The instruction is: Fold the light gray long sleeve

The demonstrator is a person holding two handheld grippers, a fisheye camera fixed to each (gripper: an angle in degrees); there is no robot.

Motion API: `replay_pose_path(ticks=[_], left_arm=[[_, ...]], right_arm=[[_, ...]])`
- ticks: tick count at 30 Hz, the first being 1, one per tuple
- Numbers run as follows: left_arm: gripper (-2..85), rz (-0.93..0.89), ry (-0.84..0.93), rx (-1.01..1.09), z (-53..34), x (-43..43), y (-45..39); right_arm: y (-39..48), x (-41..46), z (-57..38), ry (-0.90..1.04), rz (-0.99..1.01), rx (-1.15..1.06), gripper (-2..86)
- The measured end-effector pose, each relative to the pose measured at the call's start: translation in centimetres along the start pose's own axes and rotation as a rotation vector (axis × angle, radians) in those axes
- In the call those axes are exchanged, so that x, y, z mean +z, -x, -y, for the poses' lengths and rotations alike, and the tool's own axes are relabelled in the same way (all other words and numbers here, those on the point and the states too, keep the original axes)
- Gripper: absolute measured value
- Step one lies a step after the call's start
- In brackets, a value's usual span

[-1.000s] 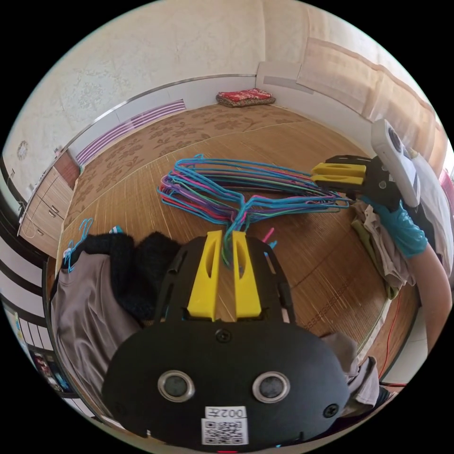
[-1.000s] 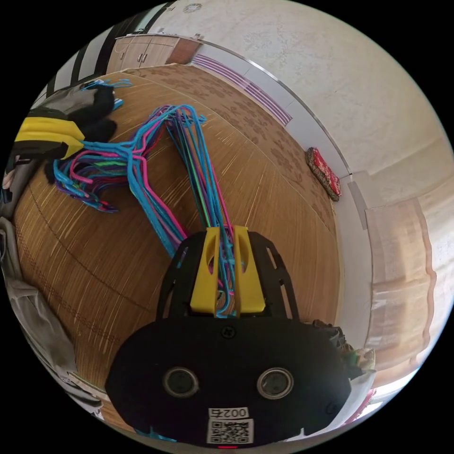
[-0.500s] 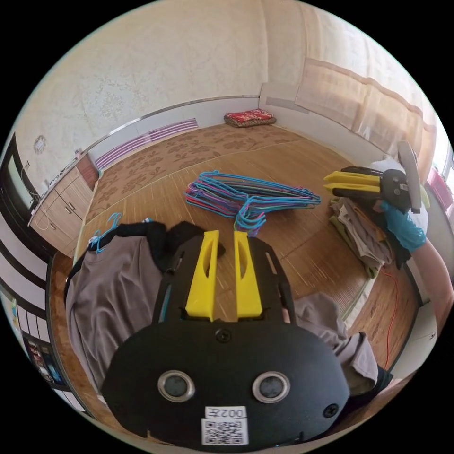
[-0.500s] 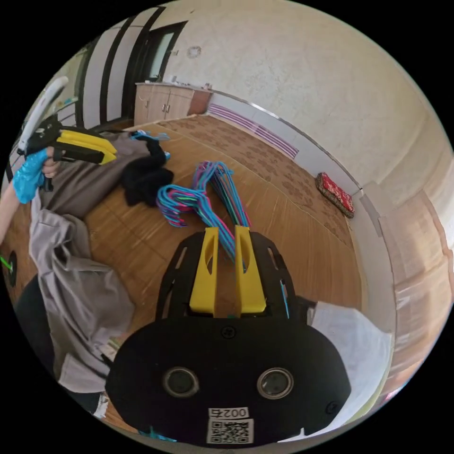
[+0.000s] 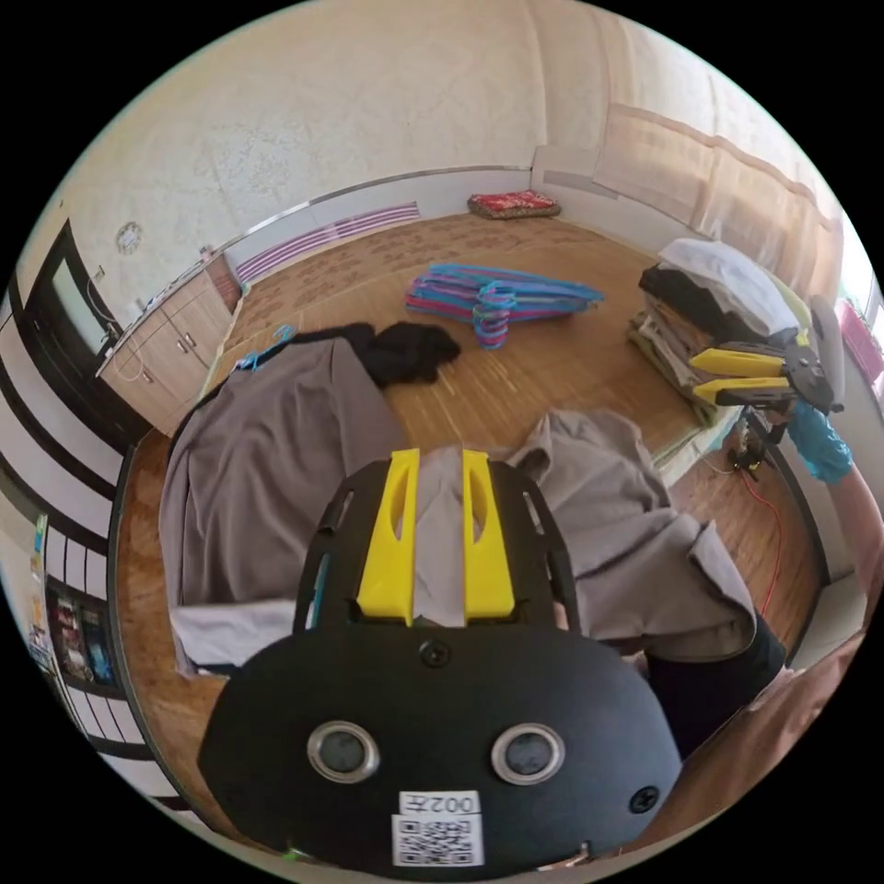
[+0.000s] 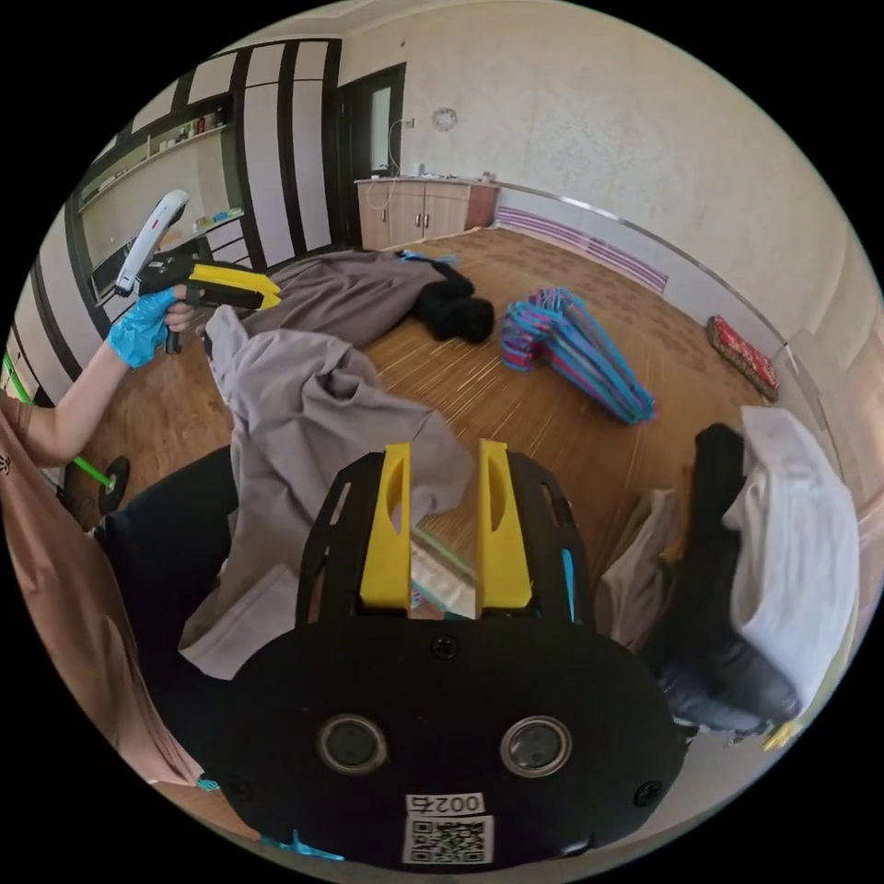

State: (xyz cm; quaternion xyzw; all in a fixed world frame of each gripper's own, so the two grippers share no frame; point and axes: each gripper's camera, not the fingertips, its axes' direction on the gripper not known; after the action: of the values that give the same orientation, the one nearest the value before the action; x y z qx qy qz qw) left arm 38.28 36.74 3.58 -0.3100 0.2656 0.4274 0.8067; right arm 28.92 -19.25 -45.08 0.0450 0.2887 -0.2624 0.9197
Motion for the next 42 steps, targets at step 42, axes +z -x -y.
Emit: replay_pose_path(ticks=[42], left_arm=[[4.8, 0.033, 0.015, -0.067, -12.2, 5.6, -2.5]], right_arm=[[11.3, -8.3, -14.6, -0.012, -0.030, 0.253, 11.2]])
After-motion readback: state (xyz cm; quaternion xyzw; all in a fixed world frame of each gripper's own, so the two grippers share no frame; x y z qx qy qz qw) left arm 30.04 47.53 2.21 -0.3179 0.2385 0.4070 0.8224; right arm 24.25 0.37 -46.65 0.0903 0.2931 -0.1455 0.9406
